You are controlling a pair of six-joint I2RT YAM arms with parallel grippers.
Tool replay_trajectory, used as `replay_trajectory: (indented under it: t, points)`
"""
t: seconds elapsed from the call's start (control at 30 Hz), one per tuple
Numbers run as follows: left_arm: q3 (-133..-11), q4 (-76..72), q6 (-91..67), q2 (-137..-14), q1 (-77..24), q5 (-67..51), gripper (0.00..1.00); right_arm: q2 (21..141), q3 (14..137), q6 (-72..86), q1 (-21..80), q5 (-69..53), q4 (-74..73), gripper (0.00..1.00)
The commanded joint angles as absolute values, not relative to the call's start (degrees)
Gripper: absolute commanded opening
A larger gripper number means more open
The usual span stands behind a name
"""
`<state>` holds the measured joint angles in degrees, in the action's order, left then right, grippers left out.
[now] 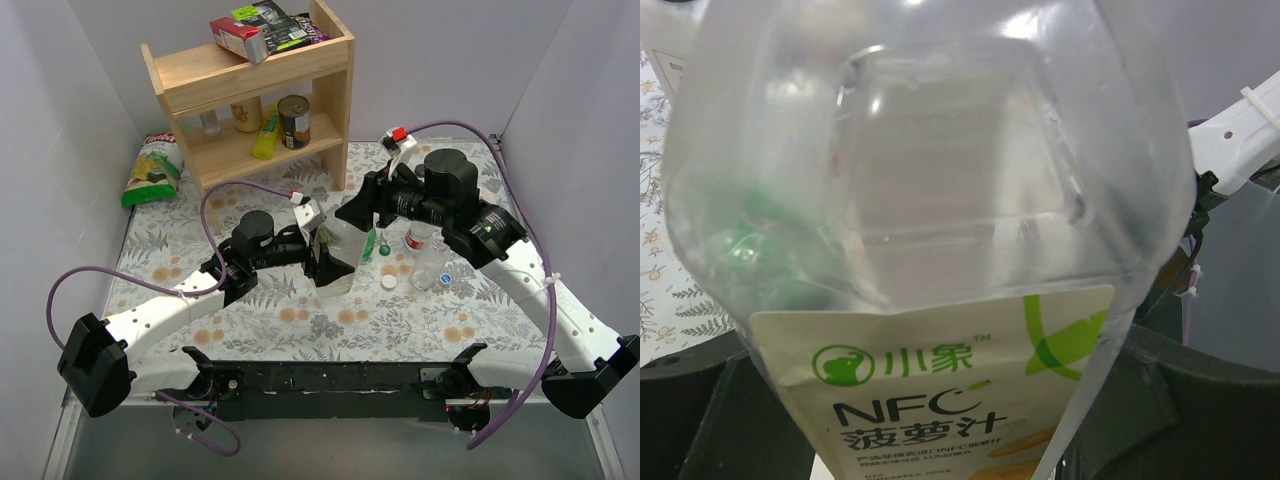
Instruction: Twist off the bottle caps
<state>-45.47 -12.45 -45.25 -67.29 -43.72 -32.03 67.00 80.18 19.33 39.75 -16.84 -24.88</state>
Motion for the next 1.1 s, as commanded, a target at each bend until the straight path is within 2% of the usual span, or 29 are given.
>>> replay_trajectory:
  t: [0.0,0.03,0.13,0.17,0.23,0.27,0.33,0.5,0.57,0.9,1.07]
  points:
    - [-47.37,-14.50,-45.18,-66.80,-44.21,-32.52,0.29,67.15,79.45,19.51,39.90,-18.11,-22.06,0.61]
    - [-47.29,-14.50,-45.18,-66.97,-44.21,-32.52,0.29,67.06,79.19,19.60,39.90,-17.58,-21.80,0.59]
    - [-47.46,-14.24,-45.00,-67.06,-44.38,-32.52,0.29,66.97,78.93,19.42,39.90,-16.62,-21.36,0.37]
    - [-47.46,-14.24,-44.83,-67.23,-44.47,-32.52,0.29,66.97,78.84,19.34,39.90,-16.44,-21.36,0.24]
    - [-47.46,-14.06,-44.91,-67.15,-44.47,-32.08,0.29,66.80,78.58,19.16,39.99,-15.30,-21.27,0.10]
    - [-47.46,-14.06,-44.91,-67.15,-44.56,-31.91,0.34,66.36,78.14,19.16,39.90,-14.86,-21.18,0.02]
    - [-47.29,-14.15,-44.91,-66.80,-44.47,-31.38,0.40,65.75,77.61,18.81,39.90,-13.63,-21.09,0.01]
    - [-46.93,-14.33,-45.17,-65.74,-44.47,-29.00,0.88,63.11,75.33,18.37,39.90,-11.43,-20.75,0.01]
    - [-46.58,-14.68,-45.00,-65.22,-44.56,-29.35,0.98,61.88,74.19,18.28,39.90,-10.20,-20.66,0.01]
    - [-47.02,-13.45,-42.02,-63.64,-44.30,-32.08,0.98,59.15,69.79,15.39,39.90,-3.08,-21.97,0.01]
    - [-47.02,-14.75,-44.29,-61.35,-36.93,-31.90,0.98,59.33,64.71,14.24,41.31,-2.47,-19.61,0.01]
